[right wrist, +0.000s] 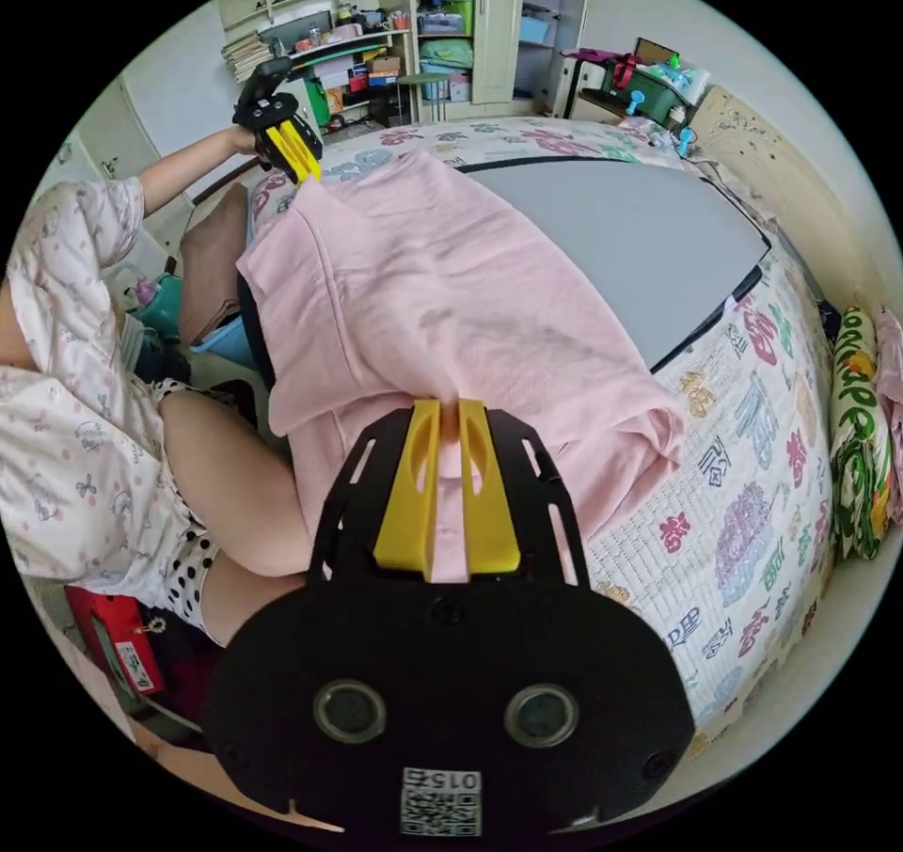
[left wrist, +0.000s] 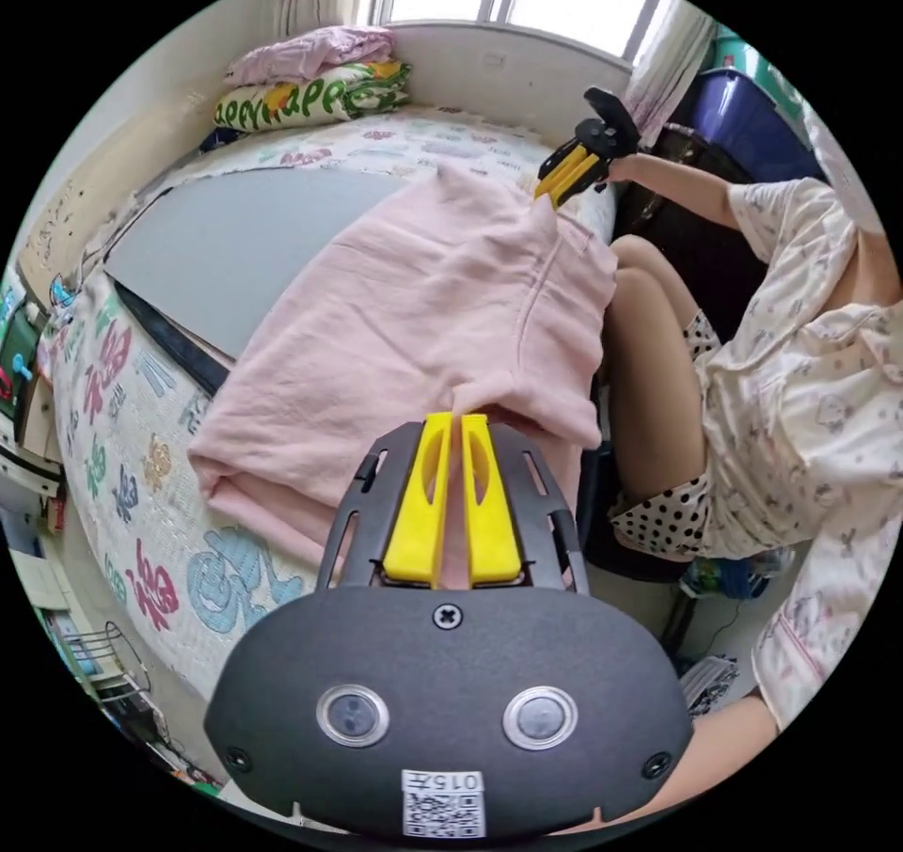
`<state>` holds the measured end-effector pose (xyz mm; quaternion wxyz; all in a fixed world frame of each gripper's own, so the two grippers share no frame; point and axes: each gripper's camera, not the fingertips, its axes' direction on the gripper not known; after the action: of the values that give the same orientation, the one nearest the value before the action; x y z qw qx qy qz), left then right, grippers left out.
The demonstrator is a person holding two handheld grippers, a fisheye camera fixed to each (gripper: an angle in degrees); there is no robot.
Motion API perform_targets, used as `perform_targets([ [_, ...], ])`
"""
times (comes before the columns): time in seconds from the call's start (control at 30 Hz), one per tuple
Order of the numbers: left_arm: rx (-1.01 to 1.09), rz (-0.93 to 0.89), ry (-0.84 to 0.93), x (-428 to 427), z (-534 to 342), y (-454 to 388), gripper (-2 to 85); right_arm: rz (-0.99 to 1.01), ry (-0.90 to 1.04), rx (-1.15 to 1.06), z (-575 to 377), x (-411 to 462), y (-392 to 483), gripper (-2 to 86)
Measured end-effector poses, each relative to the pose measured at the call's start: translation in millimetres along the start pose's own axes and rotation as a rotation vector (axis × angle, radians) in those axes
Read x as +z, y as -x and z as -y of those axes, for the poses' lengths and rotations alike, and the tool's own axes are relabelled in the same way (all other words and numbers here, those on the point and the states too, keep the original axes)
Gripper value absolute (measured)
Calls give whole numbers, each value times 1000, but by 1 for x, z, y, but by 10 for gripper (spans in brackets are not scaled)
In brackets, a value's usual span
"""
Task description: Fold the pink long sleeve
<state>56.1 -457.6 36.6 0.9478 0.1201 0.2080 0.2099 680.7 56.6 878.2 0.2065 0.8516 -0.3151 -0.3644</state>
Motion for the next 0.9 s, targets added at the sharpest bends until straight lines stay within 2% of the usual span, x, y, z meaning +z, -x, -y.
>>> perform_targets([
  [0.07, -3, 33, -144, -76, 41, 51, 16, -71, -57, 31, 49, -54, -46, 41],
  [0.1, -31, 122, -223, -115, 67, 81, 19, -192, -119, 96, 92, -91, -84, 40],
  [0.13, -60, 173, -267, -133, 80, 97, 20, -310, -210, 227, 136, -130, -131, 36],
  [0.2, -257, 339, -413, -180, 113, 147, 29, -388, -408, 479, 179, -192, -198, 42],
  [0.23, -386, 388, -522, -204, 121, 168, 43, -357, -525, 614, 190, -230, -228, 53],
  [0.27, -474, 380, -633, -223, 118, 175, 60, -314, -584, 657, 190, -246, -237, 60],
  [0.3, -485, 322, -730, -232, 108, 169, 80, -199, -688, 656, 182, -270, -240, 66],
  [0.37, -405, 249, -768, -224, 93, 137, 80, -40, -784, 552, 158, -285, -222, 63],
  [0.47, -315, 147, -691, -172, 51, 75, 75, 103, -728, 405, 96, -262, -177, 64],
  [0.63, -366, 27, -690, -73, -49, -13, 86, 249, -427, 528, -15, -186, -123, 92],
  [0.73, -448, -10, -673, -24, -82, -65, 99, 333, -385, 574, -44, -193, -104, 98],
  [0.9, -428, -7, -608, 14, -75, -150, 113, 309, -266, 560, -33, -220, -108, 100],
])
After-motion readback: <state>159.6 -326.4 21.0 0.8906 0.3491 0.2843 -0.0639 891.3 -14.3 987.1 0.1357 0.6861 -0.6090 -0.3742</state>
